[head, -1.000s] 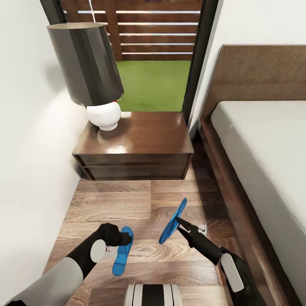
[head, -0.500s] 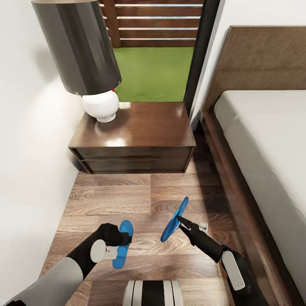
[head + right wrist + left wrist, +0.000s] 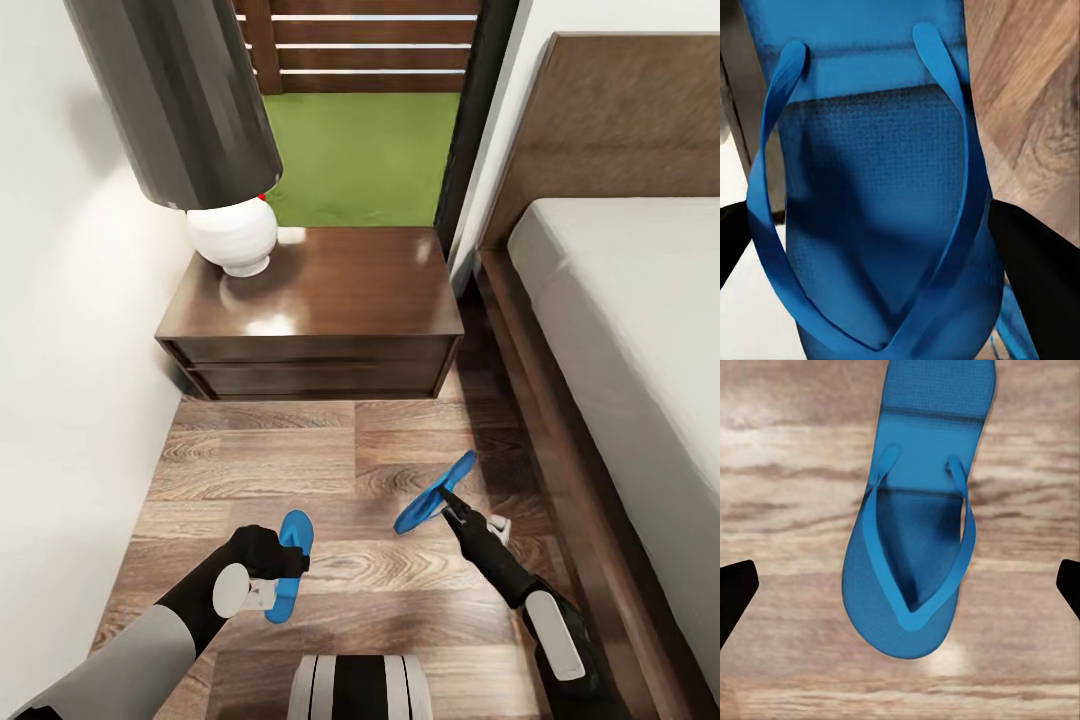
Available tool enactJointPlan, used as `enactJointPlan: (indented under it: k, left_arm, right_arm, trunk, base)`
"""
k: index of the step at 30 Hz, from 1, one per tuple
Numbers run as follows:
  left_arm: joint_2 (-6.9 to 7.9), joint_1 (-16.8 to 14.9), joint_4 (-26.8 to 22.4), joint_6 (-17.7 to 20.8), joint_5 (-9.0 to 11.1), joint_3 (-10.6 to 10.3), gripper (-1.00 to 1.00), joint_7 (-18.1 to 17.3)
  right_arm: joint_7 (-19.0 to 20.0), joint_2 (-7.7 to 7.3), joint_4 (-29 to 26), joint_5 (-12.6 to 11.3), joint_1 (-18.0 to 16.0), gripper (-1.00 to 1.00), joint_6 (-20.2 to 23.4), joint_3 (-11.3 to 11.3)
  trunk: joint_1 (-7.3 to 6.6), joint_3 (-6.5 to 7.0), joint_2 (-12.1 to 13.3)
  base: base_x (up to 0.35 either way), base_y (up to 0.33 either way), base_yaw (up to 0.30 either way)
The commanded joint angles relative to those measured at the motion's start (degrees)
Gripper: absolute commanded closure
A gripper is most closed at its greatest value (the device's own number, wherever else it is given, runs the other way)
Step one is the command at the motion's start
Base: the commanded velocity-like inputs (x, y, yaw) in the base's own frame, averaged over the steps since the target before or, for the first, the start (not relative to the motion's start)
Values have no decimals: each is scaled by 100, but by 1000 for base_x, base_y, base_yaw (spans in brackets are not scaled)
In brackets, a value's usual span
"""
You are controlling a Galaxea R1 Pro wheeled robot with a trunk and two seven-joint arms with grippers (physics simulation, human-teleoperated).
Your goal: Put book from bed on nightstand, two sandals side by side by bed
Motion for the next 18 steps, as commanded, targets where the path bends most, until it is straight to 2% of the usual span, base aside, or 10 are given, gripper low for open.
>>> enactJointPlan:
  k: [1, 5, 10, 13, 18]
  left_arm:
    - [6, -4, -10, -18, 0, -22, -100, -15]
    - [6, -4, -32, -34, 0, -14, -100, -24]
    - [6, -4, -37, -41, 0, -11, -100, -29]
    - [6, -4, -37, -43, 0, -16, -100, -32]
    - [6, -4, -37, -39, 0, -18, -100, -28]
  right_arm:
    - [-5, 6, 19, -131, -3, 100, 15, -16]
    - [-57, 8, 47, -319, -11, 100, -505, -7]
    - [-663, 18, 49, -362, -14, 100, -1216, 16]
    - [-754, 28, 49, -365, -14, 100, -1397, 27]
    - [-757, 22, 46, -366, -12, 100, -1407, 31]
  trunk:
    - [-1, -4, -1]
    - [-1, -4, -1]
    - [-1, -4, -1]
    - [-1, -4, -1]
    - [-1, -4, -1]
  base:
    - [0, 0, 0]
    - [0, 0, 0]
    - [0, 0, 0]
    - [0, 0, 0]
    - [0, 0, 0]
